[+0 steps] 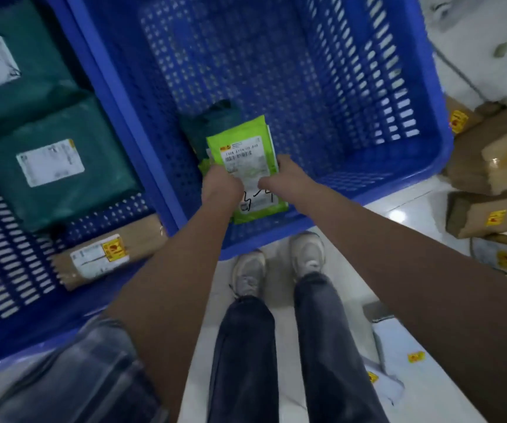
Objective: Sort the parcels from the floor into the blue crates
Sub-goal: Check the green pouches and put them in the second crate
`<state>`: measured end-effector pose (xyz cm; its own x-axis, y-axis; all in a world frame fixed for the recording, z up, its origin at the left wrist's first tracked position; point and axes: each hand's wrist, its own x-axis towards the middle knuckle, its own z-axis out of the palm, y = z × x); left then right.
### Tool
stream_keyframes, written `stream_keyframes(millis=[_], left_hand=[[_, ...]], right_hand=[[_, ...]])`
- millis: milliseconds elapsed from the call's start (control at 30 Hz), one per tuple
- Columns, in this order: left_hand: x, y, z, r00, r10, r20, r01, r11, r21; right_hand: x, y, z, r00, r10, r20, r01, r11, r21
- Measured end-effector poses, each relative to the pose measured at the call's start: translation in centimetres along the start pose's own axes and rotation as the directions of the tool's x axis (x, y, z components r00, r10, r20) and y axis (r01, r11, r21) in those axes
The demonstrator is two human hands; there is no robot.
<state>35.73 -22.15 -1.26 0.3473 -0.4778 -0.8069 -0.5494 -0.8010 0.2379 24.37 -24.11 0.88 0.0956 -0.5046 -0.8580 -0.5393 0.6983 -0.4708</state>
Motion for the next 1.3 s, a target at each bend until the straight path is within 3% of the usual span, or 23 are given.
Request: stream_keyframes(millis=[267,467,667,733,833,967,1067,1133,1233,1300], left_hand=[[1.9,-2.1,1.8,0.981,-0.178,-0.076,0.183,0.98,0.072],[2.7,-3.0,3.4,0.987,-0.082,-0.139,0.13,0.915,0.383],[4.7,-3.2,4.4,0.993,-0.105,0.047,0.077,0.909,0.409],[5.2,-3.2,4.4,0.979,-0.146,0.139,0.078,0.91,0.407],[5.0,-2.9,4.0,0.963,-0.165,0.212,0.076,0.925,0.372],[2.7,-1.8,2.8,0.962,-0.138,0.237,0.051,0.939,0.34],[0.5,-1.6,2.3,0.975,-0.098,0.201,0.021,0.936,0.351],[-0.9,-1.3,2.5,0.991,-0.054,0.119,0.015,0.953,0.304],[-3.4,0.4,3.5,0.996,0.073,-0.045,-0.064,0.98,0.187],[-5.5,2.4,4.5,0.97,0.195,-0.144,-0.179,0.977,0.115]], right_hand=[[2.3,1.7,2.4,0.969,-0.022,0.246,0.087,0.963,-0.256],[5.1,2.4,3.5,0.921,0.059,0.385,0.158,0.847,-0.508],[7.1,4.1,4.1,0.898,0.216,0.383,0.192,0.591,-0.783],[7.1,4.2,3.6,0.892,0.25,0.375,0.161,0.6,-0.783],[6.8,3.8,2.3,0.908,0.227,0.354,0.087,0.723,-0.686],[5.6,3.7,-0.4,0.959,0.181,0.216,-0.033,0.835,-0.549],[3.2,2.9,-2.9,0.989,0.057,0.133,-0.033,0.985,-0.172],[0.7,2.3,-5.0,0.998,-0.06,0.015,0.057,0.989,0.137],[-2.5,2.8,-8.0,0.955,-0.218,-0.2,0.271,0.916,0.296],[-4.6,4.3,-9.8,0.925,-0.196,-0.325,0.316,0.872,0.374]])
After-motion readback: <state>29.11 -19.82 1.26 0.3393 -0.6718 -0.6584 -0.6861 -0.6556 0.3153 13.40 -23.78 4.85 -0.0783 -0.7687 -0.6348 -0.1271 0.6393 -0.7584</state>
